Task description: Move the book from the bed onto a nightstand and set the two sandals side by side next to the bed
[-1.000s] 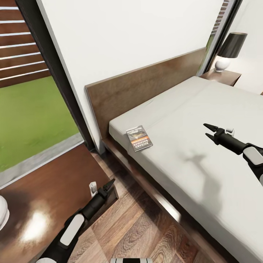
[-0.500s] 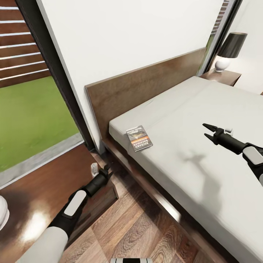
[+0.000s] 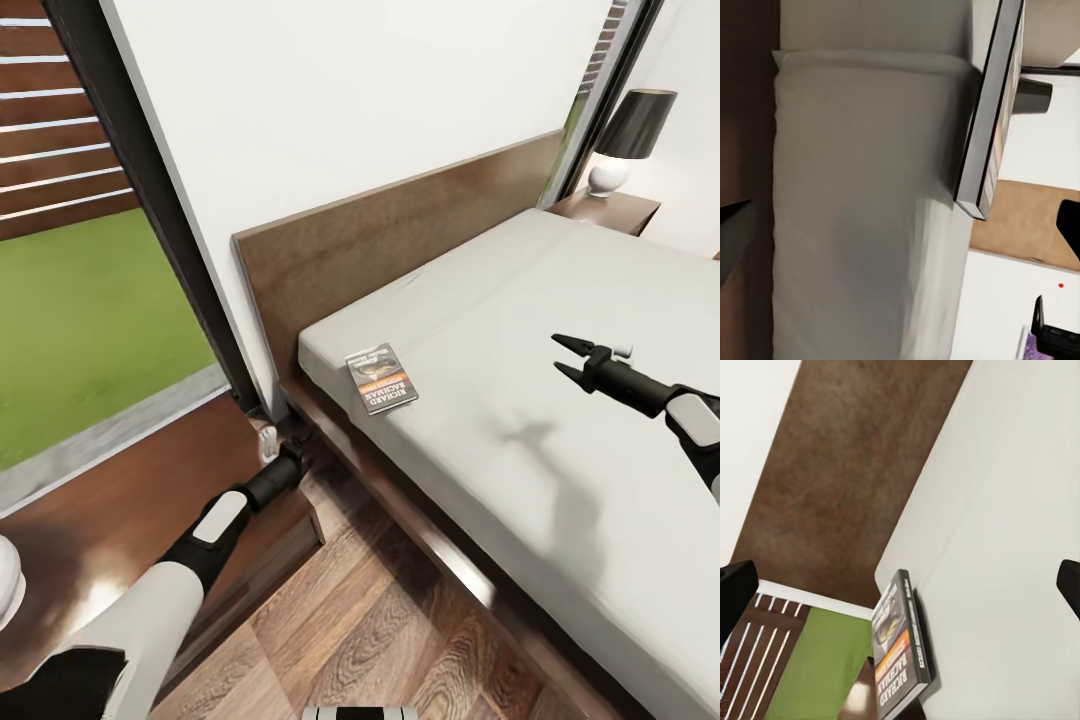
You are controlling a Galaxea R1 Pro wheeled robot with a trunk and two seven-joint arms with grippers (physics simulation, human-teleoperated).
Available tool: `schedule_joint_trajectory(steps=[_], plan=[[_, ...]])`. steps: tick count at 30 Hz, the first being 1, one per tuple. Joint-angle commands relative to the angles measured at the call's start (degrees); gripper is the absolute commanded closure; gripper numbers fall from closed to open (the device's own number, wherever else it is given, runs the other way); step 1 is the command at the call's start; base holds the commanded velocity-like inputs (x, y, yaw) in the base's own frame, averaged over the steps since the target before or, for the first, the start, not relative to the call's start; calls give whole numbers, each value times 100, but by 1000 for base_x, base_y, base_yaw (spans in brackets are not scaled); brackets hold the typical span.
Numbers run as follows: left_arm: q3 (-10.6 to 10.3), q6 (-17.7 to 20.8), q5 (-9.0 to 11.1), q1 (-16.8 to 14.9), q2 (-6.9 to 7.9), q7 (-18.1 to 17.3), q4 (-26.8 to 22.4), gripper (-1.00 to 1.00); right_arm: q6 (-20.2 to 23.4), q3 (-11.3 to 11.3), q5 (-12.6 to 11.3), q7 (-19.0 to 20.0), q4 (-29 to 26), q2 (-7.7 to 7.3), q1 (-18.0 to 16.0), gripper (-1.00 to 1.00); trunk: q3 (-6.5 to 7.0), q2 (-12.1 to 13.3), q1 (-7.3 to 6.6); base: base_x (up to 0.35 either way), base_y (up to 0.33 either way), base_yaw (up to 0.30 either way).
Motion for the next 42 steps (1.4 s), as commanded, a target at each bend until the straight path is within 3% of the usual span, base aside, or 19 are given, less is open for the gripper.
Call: schedule_joint_trajectory(steps=[1,12,29,42], plan=[[-12,26,46,-47,-5,-4,66,-100,32,39,-56,3,-7,-7,-5,-100,-4,-2,-1,0,0,0],[-27,95,27,-407,31,-12,330,-100,102,40,-82,4,-25,-2,-5,-100,-4,-2,-1,0,0,0],[-43,72,32,-454,44,-57,280,-100,239,40,-66,10,35,6,-5,-100,-4,-2,-1,0,0,-13],[-56,48,23,-455,55,-66,272,-100,236,47,-42,3,33,27,-5,-100,-4,-2,-1,0,0,-192]])
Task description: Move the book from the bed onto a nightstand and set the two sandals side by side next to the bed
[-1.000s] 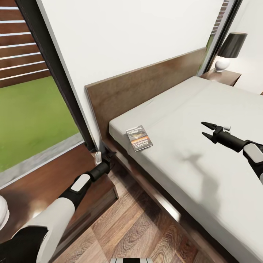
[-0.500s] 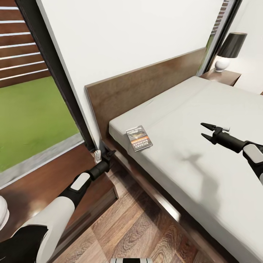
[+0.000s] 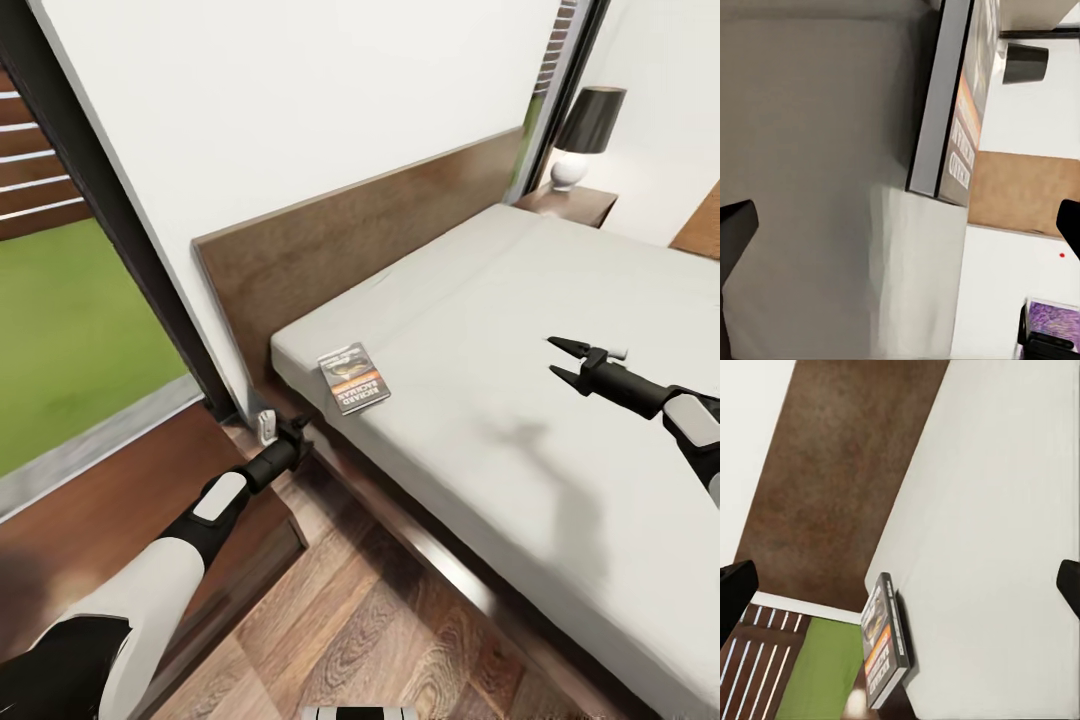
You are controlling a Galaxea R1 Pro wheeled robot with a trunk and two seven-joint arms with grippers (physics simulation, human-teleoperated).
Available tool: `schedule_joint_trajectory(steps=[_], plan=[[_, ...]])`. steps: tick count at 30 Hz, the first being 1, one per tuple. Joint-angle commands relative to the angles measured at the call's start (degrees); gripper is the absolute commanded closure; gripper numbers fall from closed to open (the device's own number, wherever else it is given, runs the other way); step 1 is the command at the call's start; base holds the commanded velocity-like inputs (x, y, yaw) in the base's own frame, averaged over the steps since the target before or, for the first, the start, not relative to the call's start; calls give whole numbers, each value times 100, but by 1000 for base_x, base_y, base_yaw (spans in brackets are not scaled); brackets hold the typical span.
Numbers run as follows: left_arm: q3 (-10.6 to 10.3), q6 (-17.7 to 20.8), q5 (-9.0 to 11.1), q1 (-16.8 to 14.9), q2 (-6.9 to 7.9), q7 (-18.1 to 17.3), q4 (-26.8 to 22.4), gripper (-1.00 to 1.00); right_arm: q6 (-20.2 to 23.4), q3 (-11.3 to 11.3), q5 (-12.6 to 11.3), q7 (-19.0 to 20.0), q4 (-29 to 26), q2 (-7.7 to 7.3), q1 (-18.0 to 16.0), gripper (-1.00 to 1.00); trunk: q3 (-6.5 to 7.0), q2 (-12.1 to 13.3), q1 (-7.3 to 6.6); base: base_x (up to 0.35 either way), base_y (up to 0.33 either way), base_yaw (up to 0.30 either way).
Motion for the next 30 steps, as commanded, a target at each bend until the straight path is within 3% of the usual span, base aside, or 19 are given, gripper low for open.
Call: schedule_joint_trajectory(steps=[1,30], plan=[[-16,25,49,-3,3,-6,3,-100,19,39,-52,4,5,-6,-5,-100,-4,-2,-1,0,0,-184],[-23,17,51,-3,122,-89,3,-100,22,41,-58,12,1,-1,-5,-100,-4,-2,-1,0,0,-26]])
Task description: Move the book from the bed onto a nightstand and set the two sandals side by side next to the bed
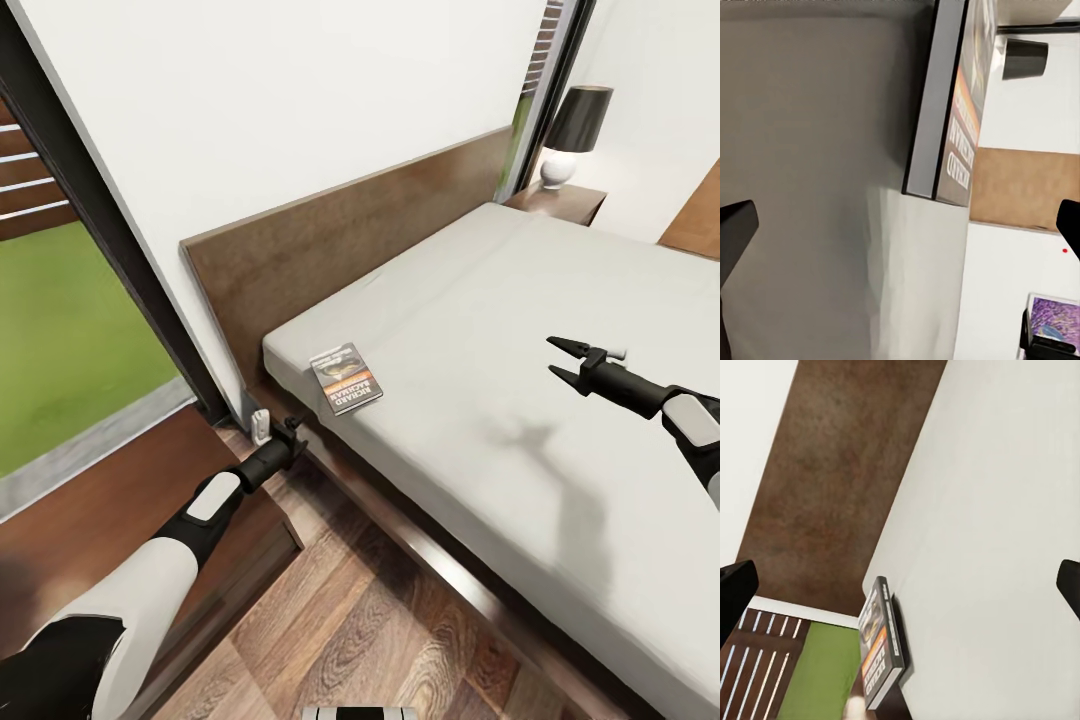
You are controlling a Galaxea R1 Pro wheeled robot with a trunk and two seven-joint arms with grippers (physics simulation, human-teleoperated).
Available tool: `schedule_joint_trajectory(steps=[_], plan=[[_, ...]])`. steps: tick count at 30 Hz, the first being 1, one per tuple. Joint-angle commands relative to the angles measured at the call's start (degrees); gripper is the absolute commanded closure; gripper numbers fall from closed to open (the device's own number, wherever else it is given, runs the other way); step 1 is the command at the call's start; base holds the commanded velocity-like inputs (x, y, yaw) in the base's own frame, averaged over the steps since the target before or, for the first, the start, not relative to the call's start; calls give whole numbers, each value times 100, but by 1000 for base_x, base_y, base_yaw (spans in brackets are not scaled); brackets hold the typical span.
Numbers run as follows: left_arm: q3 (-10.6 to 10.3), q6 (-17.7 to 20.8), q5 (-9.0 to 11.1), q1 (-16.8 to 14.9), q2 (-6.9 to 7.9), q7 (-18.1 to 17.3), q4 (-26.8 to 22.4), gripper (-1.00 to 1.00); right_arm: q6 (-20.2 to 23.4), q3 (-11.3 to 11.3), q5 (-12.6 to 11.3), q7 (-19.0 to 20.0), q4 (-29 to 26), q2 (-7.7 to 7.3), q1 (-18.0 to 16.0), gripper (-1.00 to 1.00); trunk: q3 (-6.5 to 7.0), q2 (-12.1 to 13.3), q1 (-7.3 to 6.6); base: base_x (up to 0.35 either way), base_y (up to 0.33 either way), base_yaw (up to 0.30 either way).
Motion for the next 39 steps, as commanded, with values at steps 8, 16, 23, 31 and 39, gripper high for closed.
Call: schedule_joint_trajectory(steps=[8,16,23,31,39], plan=[[-4,21,37,-4,11,-11,4,-100,25,38,-53,4,4,-8,-5,-100,-4,-2,-1,0,0,-24],[0,17,41,-4,16,-19,4,-100,29,38,-53,4,4,-8,-5,-100,-12,-2,-1,0,0,-138],[-4,22,42,-4,14,-20,-22,-100,29,36,-53,4,4,-8,-5,-100,-15,-2,-1,0,0,-55],[-1,22,42,-4,18,-21,-48,-100,24,38,-53,4,4,-8,-5,-100,-15,-2,-1,0,0,-9],[5,19,37,-4,18,-21,-71,-100,28,36,-67,4,4,-8,-5,-100,-15,-2,-1,0,0,-1]])
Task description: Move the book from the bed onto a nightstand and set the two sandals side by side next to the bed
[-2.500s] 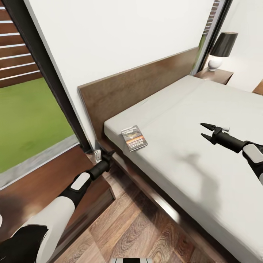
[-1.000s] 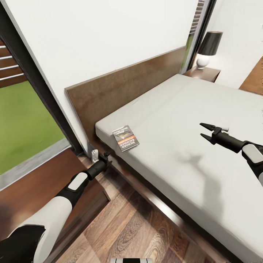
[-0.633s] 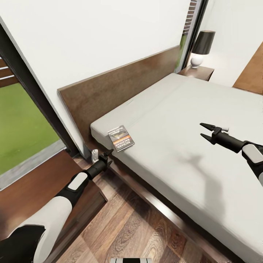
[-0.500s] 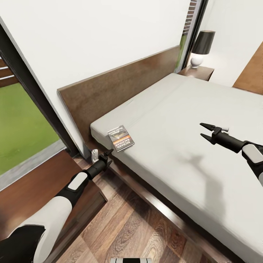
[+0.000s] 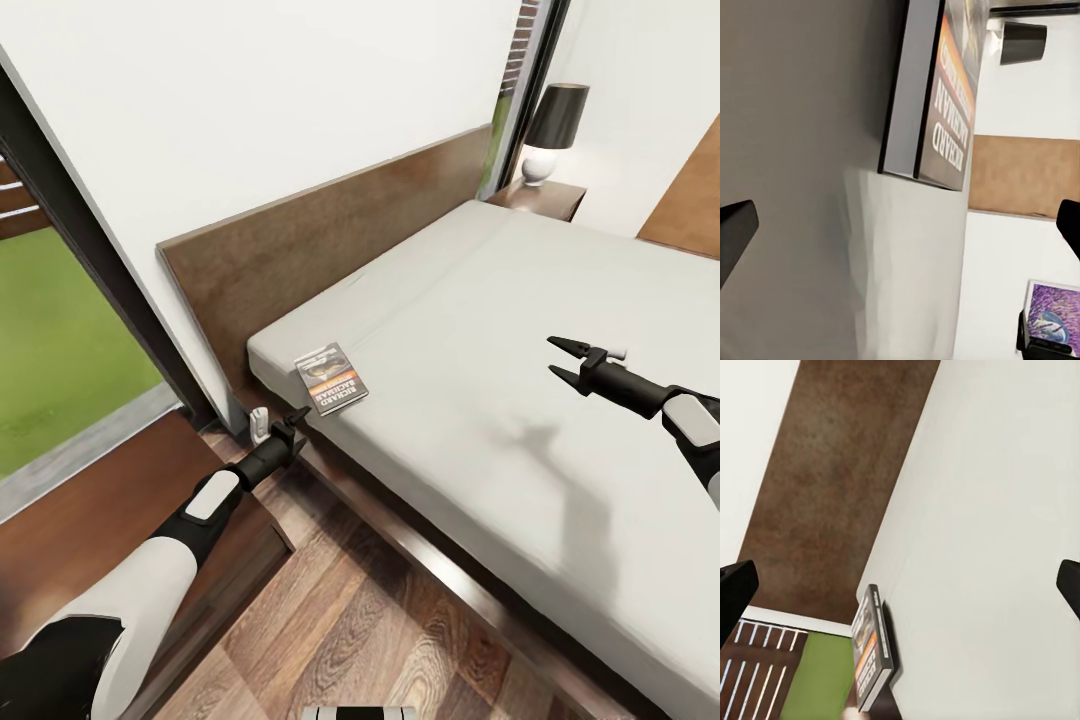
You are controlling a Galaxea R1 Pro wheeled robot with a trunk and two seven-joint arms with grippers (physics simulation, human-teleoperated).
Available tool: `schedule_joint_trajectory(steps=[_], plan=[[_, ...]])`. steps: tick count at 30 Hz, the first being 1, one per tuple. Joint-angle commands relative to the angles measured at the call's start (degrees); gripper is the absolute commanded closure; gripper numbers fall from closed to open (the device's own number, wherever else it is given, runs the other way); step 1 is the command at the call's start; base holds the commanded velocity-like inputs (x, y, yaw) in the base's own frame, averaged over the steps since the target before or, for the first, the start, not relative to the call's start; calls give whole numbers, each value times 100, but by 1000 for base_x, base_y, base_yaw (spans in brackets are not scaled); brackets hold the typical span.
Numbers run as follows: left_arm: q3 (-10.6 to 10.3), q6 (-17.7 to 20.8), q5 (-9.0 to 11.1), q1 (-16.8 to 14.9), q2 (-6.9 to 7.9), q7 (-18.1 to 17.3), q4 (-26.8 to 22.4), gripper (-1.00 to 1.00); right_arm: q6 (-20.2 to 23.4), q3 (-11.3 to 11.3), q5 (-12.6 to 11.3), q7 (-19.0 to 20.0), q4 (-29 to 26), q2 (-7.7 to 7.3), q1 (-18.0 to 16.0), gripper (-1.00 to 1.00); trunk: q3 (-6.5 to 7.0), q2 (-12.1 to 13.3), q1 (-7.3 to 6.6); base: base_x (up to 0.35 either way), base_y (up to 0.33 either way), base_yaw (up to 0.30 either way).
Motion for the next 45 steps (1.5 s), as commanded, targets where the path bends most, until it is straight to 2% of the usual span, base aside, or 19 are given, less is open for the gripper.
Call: schedule_joint_trajectory(steps=[1,32,45], plan=[[-16,22,46,-4,4,-6,4,-100,20,39,-54,4,4,-7,-5,-100,-4,-2,-1,0,0,0],[-9,10,51,-4,72,-6,8,-100,21,39,-73,4,13,-7,-5,-100,-4,-2,-1,1,0,0],[-7,14,47,-4,73,-6,8,-100,21,41,-71,4,13,1,-5,-100,-4,-2,-1,76,0,0]])
